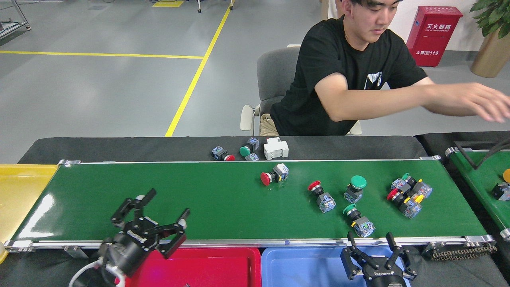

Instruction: Pick switch part from conveyor to tray

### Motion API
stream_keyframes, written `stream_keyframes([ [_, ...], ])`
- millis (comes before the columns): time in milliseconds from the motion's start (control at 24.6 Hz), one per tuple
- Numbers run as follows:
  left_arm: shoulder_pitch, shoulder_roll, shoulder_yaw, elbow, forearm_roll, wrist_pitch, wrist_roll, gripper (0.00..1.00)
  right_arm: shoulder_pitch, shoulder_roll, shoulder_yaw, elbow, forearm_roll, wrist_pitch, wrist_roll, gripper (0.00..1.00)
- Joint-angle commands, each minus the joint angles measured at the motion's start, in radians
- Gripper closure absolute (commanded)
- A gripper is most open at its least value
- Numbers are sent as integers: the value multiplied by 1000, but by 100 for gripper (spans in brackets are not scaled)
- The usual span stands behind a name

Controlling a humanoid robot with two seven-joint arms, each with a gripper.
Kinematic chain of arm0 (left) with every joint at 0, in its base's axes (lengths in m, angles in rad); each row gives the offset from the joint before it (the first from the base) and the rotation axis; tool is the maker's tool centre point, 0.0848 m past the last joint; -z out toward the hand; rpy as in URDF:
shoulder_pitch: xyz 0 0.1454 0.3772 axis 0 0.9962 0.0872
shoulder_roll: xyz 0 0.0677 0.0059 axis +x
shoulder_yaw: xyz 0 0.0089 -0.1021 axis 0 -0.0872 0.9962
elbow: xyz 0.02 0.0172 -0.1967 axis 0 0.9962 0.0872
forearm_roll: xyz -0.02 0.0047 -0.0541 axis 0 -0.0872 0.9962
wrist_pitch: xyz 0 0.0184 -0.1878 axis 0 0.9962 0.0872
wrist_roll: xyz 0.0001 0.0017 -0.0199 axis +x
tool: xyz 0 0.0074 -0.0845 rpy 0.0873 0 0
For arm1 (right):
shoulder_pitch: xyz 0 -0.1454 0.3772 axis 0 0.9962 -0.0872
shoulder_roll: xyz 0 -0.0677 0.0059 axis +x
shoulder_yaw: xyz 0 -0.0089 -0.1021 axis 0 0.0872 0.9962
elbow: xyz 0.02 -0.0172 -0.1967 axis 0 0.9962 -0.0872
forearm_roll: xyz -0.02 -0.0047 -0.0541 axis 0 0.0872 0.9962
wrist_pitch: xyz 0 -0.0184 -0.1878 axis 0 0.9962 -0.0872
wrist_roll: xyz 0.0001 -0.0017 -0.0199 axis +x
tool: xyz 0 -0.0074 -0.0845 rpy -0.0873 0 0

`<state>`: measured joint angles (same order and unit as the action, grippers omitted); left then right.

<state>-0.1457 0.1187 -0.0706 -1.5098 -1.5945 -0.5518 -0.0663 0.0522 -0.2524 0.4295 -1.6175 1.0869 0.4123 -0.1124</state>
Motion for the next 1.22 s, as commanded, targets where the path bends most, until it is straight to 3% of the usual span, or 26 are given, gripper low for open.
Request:
stream_keyframes([
  [0, -60, -27, -34, 56, -30, 15, 2, 0, -49, 30, 2, 27, 13, -1, 20, 1],
  [122, -162, -85, -44, 174, -68, 27, 0, 0, -110, 71, 17, 91, 18, -10, 42, 6],
  [163, -190, -97, -44, 220, -81, 30, 0, 0, -121, 71, 25, 100, 19, -15, 54, 17],
  [244, -258, -129, -46, 309, -96, 33, 0, 0, -130, 65, 35, 111, 37, -53, 74, 59],
  [366, -307, -152, -46, 385, -119, 46, 0, 0, -130, 64, 34, 114, 65, -129, 89, 93],
  [447, -327, -169, -46, 419, -127, 72, 2, 0, -130, 64, 34, 111, 65, -175, 91, 98],
  [732, -359, -179, -104, 502, -127, 147, 5, 0, -120, 65, 101, 14, 90, -510, 92, 99],
  [772, -368, -182, -120, 519, -127, 167, 5, 0, -123, 74, 118, 4, 105, -572, 92, 97],
  [813, -383, -186, -130, 545, -127, 193, 8, 0, -126, 85, 146, 2, 128, -628, 92, 73],
  [854, -405, -195, -136, 574, -125, 214, 8, 0, -126, 111, 173, 4, 154, -655, 94, 31],
  [894, -431, -203, -136, 609, -125, 233, 10, 0, -124, 137, 193, 5, 180, -658, 94, 0],
  [976, -479, -214, -138, 685, -125, 253, 13, 0, -120, 153, 226, 8, 212, -667, 94, 1],
  [1179, -514, -212, -130, 741, -121, 266, 13, 3, -123, 159, 232, 10, 209, -658, 92, 1],
])
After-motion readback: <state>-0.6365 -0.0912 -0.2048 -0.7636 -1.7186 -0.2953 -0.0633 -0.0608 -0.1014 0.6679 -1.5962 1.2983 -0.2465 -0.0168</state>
